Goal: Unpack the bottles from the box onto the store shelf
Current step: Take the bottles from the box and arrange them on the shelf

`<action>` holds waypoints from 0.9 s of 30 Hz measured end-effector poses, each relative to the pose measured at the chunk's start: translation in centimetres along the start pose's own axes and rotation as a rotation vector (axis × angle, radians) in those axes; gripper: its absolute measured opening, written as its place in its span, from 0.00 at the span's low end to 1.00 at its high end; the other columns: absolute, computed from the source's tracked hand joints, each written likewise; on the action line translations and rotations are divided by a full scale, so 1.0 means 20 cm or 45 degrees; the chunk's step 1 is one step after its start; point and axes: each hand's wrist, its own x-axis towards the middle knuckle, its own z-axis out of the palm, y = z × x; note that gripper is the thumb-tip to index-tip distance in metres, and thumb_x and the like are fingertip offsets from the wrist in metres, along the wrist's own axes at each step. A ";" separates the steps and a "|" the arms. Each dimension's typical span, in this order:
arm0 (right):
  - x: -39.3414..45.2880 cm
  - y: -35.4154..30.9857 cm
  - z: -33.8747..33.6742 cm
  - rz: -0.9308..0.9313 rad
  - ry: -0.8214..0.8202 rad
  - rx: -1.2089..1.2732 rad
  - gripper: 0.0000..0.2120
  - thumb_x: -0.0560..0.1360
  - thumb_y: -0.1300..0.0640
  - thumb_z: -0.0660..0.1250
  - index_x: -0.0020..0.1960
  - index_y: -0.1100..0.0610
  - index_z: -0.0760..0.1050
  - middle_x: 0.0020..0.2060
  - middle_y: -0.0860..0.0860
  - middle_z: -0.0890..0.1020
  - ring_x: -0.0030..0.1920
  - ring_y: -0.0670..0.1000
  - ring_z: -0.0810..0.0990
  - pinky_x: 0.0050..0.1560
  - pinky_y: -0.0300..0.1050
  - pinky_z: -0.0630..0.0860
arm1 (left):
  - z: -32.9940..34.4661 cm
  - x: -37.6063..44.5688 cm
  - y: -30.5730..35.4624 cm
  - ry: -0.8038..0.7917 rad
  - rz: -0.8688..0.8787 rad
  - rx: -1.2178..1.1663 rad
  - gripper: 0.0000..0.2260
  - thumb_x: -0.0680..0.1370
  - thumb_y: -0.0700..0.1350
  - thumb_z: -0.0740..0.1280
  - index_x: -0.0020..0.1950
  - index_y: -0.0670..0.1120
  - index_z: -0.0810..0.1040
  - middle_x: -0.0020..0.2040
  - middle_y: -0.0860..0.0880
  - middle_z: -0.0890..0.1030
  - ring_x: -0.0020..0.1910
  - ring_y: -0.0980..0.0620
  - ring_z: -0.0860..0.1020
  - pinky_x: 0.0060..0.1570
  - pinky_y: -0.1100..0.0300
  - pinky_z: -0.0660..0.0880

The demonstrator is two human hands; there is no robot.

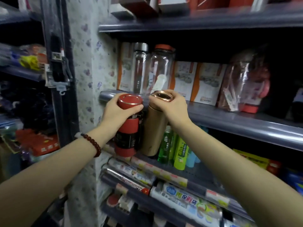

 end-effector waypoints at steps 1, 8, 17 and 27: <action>0.02 -0.03 -0.05 -0.020 0.027 0.010 0.24 0.64 0.47 0.79 0.56 0.53 0.78 0.46 0.45 0.84 0.48 0.42 0.82 0.49 0.37 0.78 | 0.04 0.02 0.05 -0.026 0.023 -0.022 0.26 0.58 0.54 0.80 0.54 0.54 0.78 0.49 0.56 0.82 0.50 0.57 0.81 0.49 0.63 0.76; 0.11 -0.25 -0.31 -0.181 0.231 -0.028 0.29 0.56 0.40 0.78 0.53 0.52 0.79 0.45 0.46 0.85 0.48 0.45 0.84 0.55 0.47 0.81 | 0.24 0.08 0.37 -0.134 0.252 -0.087 0.21 0.64 0.50 0.79 0.53 0.57 0.76 0.49 0.58 0.81 0.48 0.62 0.79 0.45 0.68 0.74; 0.17 -0.38 -0.49 -0.126 0.395 0.084 0.32 0.52 0.37 0.77 0.51 0.52 0.81 0.45 0.48 0.85 0.48 0.47 0.84 0.55 0.50 0.81 | 0.35 0.12 0.65 -0.182 0.414 -0.092 0.29 0.58 0.58 0.79 0.55 0.51 0.79 0.50 0.54 0.82 0.50 0.57 0.81 0.51 0.61 0.77; 0.18 -0.48 -0.66 -0.169 0.512 0.117 0.28 0.57 0.39 0.78 0.53 0.51 0.81 0.46 0.46 0.85 0.49 0.44 0.83 0.57 0.46 0.80 | 0.50 0.18 0.85 -0.125 0.565 -0.051 0.30 0.55 0.64 0.76 0.54 0.57 0.77 0.51 0.57 0.81 0.53 0.57 0.79 0.56 0.60 0.76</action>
